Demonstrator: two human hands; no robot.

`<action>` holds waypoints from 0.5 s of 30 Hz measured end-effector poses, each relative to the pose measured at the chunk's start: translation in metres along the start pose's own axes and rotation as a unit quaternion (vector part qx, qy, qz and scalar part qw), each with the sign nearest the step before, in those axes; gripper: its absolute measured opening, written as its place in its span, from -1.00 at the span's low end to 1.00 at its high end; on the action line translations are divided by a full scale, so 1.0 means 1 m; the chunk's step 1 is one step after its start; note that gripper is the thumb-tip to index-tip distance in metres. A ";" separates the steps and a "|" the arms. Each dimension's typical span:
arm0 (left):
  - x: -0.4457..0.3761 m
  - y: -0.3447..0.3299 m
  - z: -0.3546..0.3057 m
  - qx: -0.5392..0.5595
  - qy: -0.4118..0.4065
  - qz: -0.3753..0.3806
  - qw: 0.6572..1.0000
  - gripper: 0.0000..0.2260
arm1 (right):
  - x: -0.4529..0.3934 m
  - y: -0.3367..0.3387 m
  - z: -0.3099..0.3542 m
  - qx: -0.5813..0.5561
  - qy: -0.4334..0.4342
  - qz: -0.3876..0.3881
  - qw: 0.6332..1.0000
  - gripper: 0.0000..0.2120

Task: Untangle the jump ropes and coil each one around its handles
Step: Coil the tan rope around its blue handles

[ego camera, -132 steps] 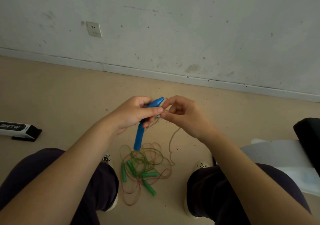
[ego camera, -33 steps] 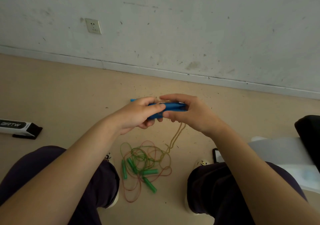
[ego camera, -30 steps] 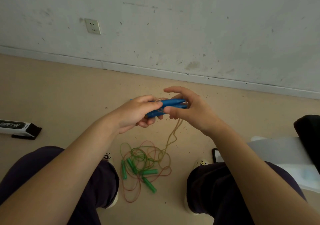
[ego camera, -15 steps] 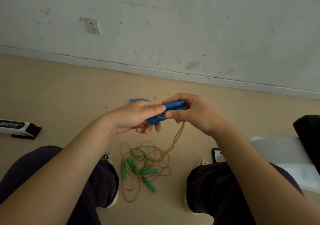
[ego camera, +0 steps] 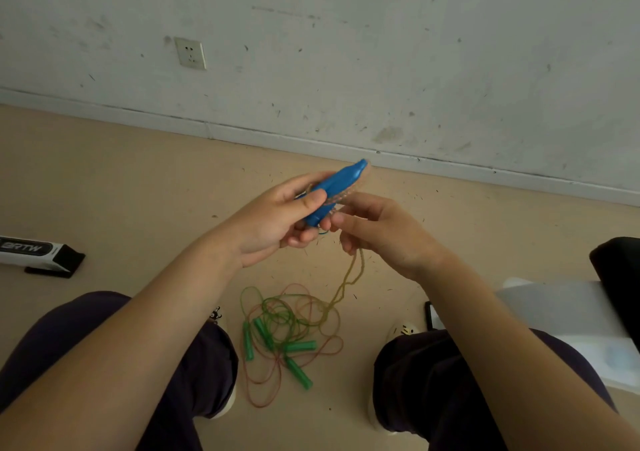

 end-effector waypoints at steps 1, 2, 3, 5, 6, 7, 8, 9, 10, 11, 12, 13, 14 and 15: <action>-0.001 0.001 -0.001 0.018 -0.007 -0.010 1.000 -0.65 | 0.000 -0.001 -0.001 0.015 -0.005 -0.005 1.000 -0.76; -0.002 0.003 -0.002 0.032 -0.011 -0.026 0.999 -0.66 | 0.000 -0.002 -0.002 0.035 -0.010 -0.010 0.999 -0.78; -0.003 0.006 -0.003 0.039 -0.015 -0.047 0.998 -0.69 | 0.000 -0.004 -0.003 0.055 -0.014 -0.012 0.998 -0.81; -0.004 0.011 -0.003 0.027 -0.022 -0.101 0.994 -0.81 | 0.001 -0.007 -0.004 0.081 -0.020 -0.014 0.996 -0.80; -0.004 0.014 -0.003 0.006 -0.028 -0.130 0.991 -0.86 | 0.002 -0.008 -0.004 0.088 -0.024 -0.014 0.996 -0.80; -0.004 0.016 -0.003 -0.027 -0.036 -0.159 0.986 -0.89 | 0.002 -0.009 -0.003 0.092 -0.026 -0.015 0.995 -0.80; -0.004 0.018 -0.004 -0.065 -0.048 -0.183 0.980 -0.90 | 0.003 -0.010 0.000 0.099 -0.024 -0.013 0.995 -0.81; -0.004 0.020 -0.004 -0.104 -0.060 -0.202 0.972 -0.89 | 0.004 -0.010 0.002 0.110 -0.018 -0.010 0.994 -0.82; -0.005 0.022 -0.003 -0.136 -0.072 -0.216 0.964 -0.89 | 0.004 -0.011 0.005 0.121 -0.008 -0.009 0.993 -0.82; -0.005 0.023 -0.003 -0.164 -0.083 -0.226 0.957 -0.89 | 0.005 -0.010 0.008 0.129 0.003 -0.010 0.992 -0.83; -0.006 0.023 -0.003 -0.189 -0.093 -0.229 0.950 -0.89 | 0.007 -0.010 0.012 0.136 0.018 -0.012 0.990 -0.83; -0.007 0.022 -0.003 -0.213 -0.100 -0.225 0.945 -0.89 | 0.008 -0.009 0.015 0.148 0.038 -0.017 0.988 -0.83; -0.007 0.019 -0.002 -0.230 -0.101 -0.215 0.944 -0.88 | 0.009 -0.008 0.019 0.169 0.062 -0.025 0.983 -0.84; -0.007 0.017 -0.001 -0.237 -0.095 -0.200 0.946 -0.87 | 0.010 -0.007 0.023 0.196 0.090 -0.038 0.976 -0.85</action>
Point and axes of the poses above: each hand's wrist, its own x-axis away from the middle knuckle, its own y-axis out of the back of the hand, z = x × y, the point moved 4 cm from there along -x, towards the middle knuckle, and after that the axes turned 7 degrees about -z, right-handed, at the moved point
